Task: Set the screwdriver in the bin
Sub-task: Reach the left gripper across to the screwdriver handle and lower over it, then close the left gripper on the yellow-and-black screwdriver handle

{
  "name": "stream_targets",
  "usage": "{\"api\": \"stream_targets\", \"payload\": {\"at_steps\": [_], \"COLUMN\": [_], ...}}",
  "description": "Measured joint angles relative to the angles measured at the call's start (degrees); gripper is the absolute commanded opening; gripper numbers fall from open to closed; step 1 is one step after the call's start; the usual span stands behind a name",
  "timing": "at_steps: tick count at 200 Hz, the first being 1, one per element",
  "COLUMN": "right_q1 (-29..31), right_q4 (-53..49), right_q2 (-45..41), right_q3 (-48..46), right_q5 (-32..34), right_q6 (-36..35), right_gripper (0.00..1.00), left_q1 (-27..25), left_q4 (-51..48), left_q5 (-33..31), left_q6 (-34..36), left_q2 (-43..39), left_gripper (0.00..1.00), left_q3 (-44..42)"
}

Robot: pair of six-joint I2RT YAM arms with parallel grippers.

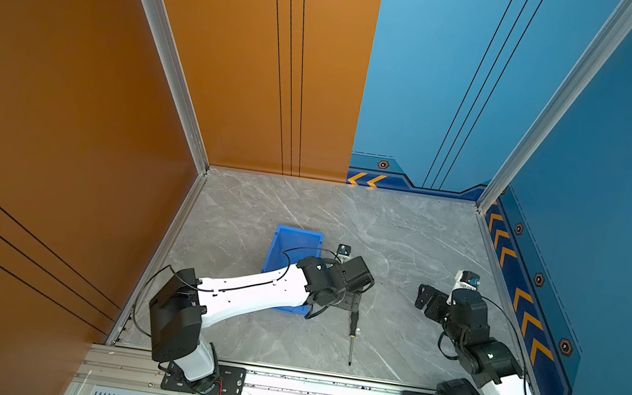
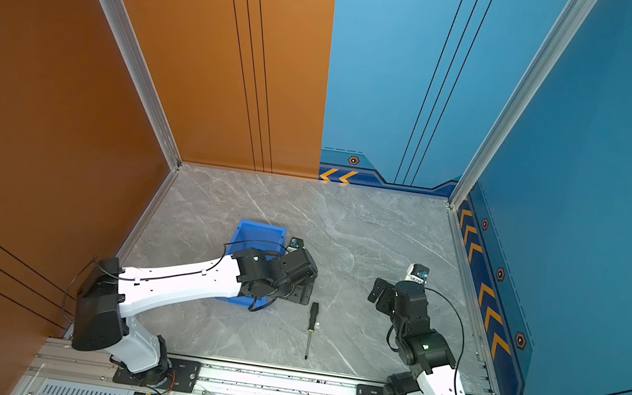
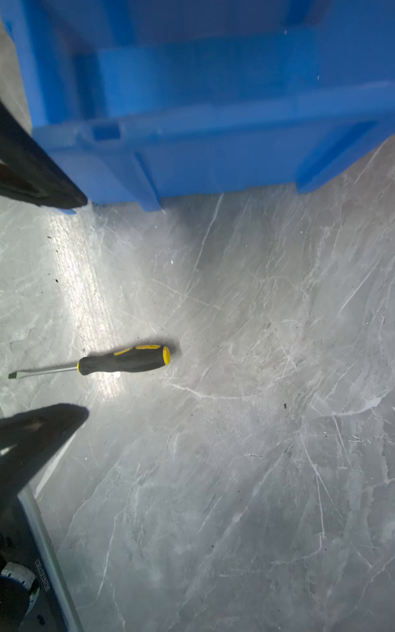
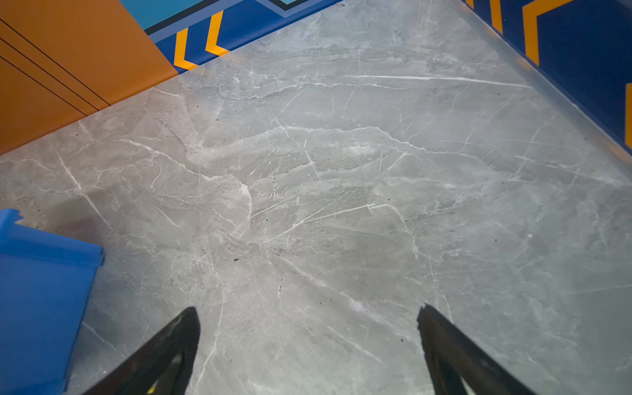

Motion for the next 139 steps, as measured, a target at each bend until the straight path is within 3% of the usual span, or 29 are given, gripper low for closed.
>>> {"api": "stream_targets", "payload": {"at_steps": [79, 139], "right_q1": [-1.55, -3.32], "right_q4": [-2.91, -3.65], "right_q2": [-6.29, -6.51], "right_q3": [-1.01, -1.01], "right_q5": [-0.33, -0.61], "right_q6": [0.00, -0.02], "right_gripper": [1.00, 1.00], "left_q1": [-0.70, -1.81], "left_q4": [4.33, 5.20], "left_q5": [6.05, 7.78], "left_q6": [-1.46, -2.12], "left_q2": [14.10, 19.32], "left_gripper": [0.72, 0.60], "left_q3": [4.46, 5.57]}}
